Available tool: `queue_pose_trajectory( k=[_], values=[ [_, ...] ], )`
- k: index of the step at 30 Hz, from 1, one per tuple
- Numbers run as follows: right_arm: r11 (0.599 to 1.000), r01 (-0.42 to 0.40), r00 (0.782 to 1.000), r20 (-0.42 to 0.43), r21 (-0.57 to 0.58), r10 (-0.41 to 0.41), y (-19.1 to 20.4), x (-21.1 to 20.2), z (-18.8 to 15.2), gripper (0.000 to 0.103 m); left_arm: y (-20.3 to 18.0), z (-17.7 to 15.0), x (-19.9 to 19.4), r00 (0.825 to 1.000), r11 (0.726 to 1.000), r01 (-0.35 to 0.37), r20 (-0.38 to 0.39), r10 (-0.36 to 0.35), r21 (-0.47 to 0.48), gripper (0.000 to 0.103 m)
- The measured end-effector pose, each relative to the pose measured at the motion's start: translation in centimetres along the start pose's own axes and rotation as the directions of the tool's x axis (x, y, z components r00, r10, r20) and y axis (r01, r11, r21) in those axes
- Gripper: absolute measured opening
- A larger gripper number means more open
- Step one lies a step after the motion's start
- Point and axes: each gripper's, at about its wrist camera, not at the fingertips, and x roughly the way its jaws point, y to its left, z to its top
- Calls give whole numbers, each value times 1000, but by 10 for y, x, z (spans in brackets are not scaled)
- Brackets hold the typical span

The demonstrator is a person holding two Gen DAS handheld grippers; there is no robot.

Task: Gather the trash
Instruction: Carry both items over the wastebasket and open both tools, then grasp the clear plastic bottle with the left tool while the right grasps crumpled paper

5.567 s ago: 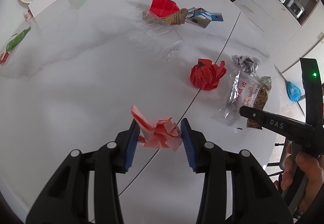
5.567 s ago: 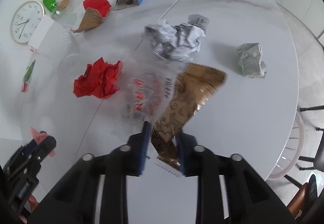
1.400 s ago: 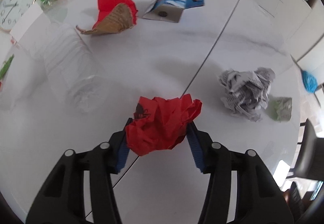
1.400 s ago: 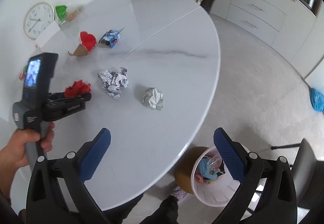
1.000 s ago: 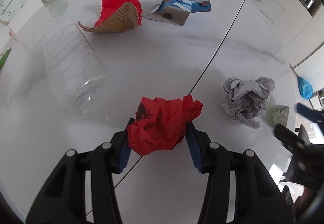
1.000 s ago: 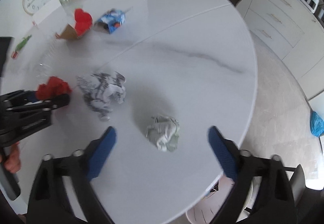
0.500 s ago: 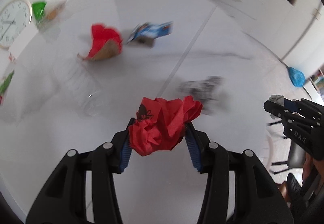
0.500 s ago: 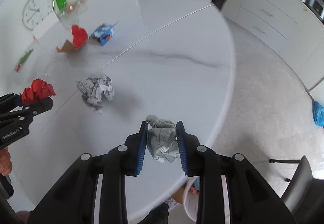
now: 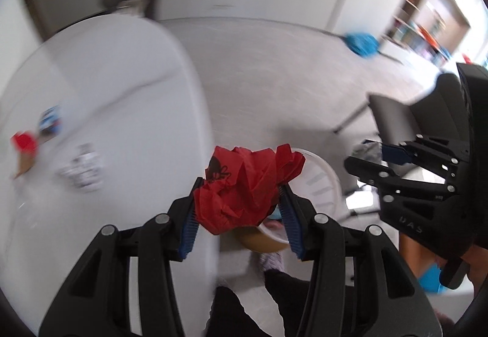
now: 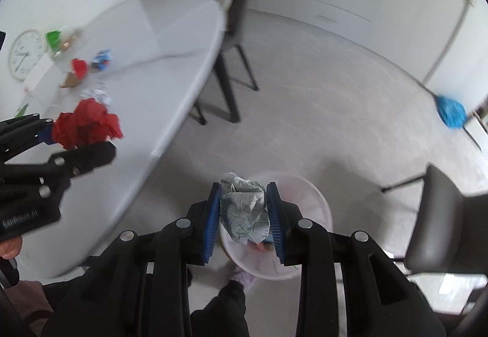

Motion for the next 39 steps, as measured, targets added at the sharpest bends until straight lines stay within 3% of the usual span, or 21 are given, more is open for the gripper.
queue_pose_trajectory(
  k=[4,9,13,17,23,28,30,34,39],
  values=[
    [998,48,998,-44,35,-46,-43,18,-30,31,-49,7,44,994,995,73,-80,-68,70,47],
    [995,49,992,-121,83,-38,-85,53,-57,31,-82,6,109,977,986,131,-180,-110,107,51],
    [993,32,986,-168,111,-13,-106,78,-69,31,-98,1,145,964,985,125,-251,-91,122,72],
    [995,22,982,-191,94,-3,-116,89,-70,31,-112,-2,149,963,983,107,-262,-66,148,86],
    [996,0,983,-181,86,16,-127,91,-67,33,-108,3,138,967,987,84,-251,-46,140,89],
    [996,-56,985,-159,69,66,-115,93,-64,36,-90,5,111,979,991,47,-202,-21,126,92],
    [995,-80,982,-164,56,88,-109,97,-62,42,-83,3,99,983,993,27,-184,-5,116,93],
    [996,-90,983,-158,15,91,-89,99,-58,80,-67,0,79,987,997,2,-162,10,75,93],
    [1000,-6,994,-107,25,8,-77,75,-42,91,-47,1,54,992,998,-32,-123,38,55,95]
  ],
)
